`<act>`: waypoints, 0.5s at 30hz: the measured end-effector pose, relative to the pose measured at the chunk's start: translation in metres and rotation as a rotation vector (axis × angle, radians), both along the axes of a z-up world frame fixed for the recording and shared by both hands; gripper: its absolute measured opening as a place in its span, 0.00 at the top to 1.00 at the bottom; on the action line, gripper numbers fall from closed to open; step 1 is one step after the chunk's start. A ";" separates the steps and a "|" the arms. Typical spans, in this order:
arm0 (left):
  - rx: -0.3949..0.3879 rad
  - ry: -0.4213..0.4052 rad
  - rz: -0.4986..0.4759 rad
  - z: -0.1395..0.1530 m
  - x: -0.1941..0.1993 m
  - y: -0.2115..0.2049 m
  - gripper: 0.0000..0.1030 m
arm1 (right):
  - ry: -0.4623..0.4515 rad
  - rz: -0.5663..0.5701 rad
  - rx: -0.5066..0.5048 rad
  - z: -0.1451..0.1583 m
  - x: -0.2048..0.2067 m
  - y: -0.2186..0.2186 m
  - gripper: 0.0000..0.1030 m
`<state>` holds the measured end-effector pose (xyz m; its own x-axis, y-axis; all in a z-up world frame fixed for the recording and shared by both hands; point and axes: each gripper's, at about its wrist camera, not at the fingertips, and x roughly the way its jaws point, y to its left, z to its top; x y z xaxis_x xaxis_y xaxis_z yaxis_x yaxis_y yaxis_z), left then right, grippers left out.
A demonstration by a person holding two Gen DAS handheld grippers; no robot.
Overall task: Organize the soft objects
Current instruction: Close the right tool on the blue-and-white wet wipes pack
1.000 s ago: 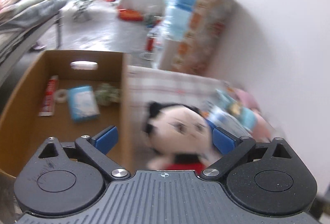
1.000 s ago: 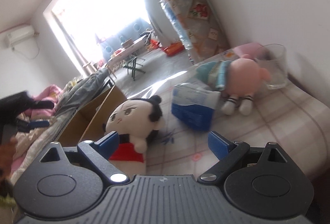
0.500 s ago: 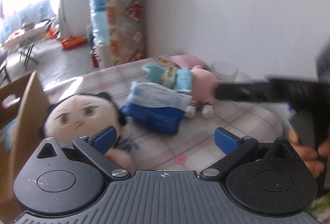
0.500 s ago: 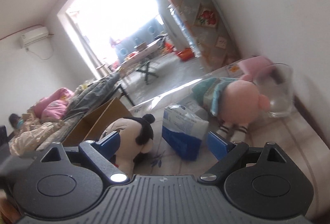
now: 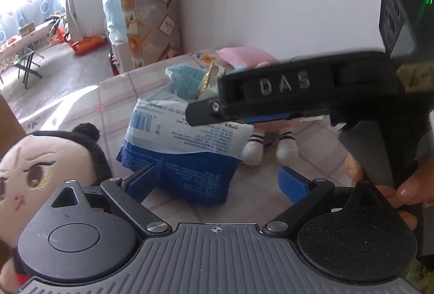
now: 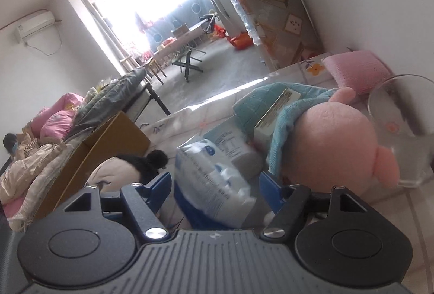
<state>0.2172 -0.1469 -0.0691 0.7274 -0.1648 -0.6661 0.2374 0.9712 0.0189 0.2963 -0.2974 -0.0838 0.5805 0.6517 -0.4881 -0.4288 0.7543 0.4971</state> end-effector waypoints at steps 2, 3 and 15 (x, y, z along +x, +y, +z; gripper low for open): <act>0.006 0.009 0.006 -0.006 0.007 -0.002 0.07 | 0.001 0.013 -0.019 -0.002 0.007 0.003 0.28; 0.010 0.014 0.013 -0.009 0.010 -0.002 0.08 | 0.005 0.021 -0.026 -0.003 0.011 0.005 0.28; -0.025 0.023 0.034 -0.018 0.016 0.004 0.09 | 0.196 0.195 0.194 -0.022 0.019 -0.006 0.44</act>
